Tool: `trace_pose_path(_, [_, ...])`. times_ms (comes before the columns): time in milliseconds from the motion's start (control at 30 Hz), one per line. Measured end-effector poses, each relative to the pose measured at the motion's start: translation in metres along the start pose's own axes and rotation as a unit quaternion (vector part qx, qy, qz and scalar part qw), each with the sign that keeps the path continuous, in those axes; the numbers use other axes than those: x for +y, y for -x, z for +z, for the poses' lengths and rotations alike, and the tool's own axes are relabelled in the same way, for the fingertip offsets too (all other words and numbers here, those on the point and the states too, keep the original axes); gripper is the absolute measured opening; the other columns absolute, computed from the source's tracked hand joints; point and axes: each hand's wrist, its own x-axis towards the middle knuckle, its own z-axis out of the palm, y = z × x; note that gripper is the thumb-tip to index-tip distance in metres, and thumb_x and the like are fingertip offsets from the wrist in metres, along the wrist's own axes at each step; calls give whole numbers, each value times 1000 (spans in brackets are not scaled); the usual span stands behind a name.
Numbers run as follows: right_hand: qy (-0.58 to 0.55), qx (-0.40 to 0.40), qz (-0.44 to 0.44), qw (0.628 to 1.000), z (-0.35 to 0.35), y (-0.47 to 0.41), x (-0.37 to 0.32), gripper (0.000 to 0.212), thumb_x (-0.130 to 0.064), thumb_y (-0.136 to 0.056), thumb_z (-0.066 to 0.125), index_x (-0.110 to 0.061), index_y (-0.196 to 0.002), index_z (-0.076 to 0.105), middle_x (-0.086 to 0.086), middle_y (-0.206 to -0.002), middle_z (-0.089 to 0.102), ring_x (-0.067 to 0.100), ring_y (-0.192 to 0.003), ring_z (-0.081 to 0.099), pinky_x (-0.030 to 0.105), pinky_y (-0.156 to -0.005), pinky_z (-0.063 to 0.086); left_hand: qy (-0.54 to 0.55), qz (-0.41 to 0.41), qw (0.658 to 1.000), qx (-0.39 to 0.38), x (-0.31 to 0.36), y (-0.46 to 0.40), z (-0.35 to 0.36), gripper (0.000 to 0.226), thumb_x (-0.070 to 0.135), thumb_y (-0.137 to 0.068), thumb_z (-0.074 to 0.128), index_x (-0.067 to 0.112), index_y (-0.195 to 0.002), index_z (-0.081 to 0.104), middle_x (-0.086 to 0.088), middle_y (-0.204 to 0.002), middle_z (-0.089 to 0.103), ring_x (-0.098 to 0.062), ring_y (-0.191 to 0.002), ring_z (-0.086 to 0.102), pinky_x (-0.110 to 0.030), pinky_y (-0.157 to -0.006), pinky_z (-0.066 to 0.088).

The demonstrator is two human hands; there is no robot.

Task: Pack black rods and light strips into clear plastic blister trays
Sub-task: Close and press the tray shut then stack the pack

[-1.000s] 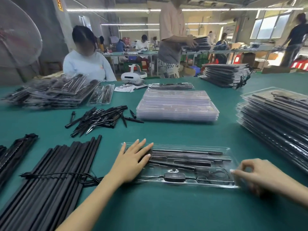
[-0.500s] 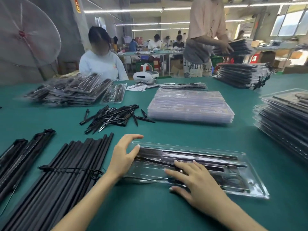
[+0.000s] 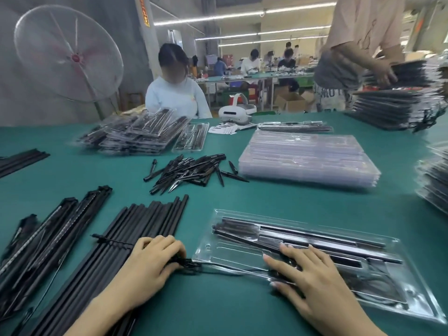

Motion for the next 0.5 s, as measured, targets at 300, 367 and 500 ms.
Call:
trace_pose_path(300, [21,4,5,1000,5,-2,-2,60,-47,-101,13,-33,-115,70,3,-106,70,18,-89,69,37,-90,35,-66,-17,995,76,6,-8,-9,20,27,-84,52,41,-89,66,20,-77,54,-3,-75,47,-31,-72,40])
trace_pose_path(367, [38,20,-4,999,7,-2,-2,59,-44,-103,14,-32,-113,71,6,-105,70,21,-85,69,38,-89,36,-66,-26,995,75,8,-6,-8,23,28,-84,50,41,-91,67,20,-76,54,-7,-71,51,-29,-68,36])
trace_pose_path(500, [50,41,-3,998,9,-1,-4,60,-40,-103,14,-30,-111,72,9,-103,70,24,-82,68,40,-88,36,-92,7,990,108,4,-2,-7,34,19,-75,55,45,-91,68,19,-80,53,-3,-76,38,-27,-63,36])
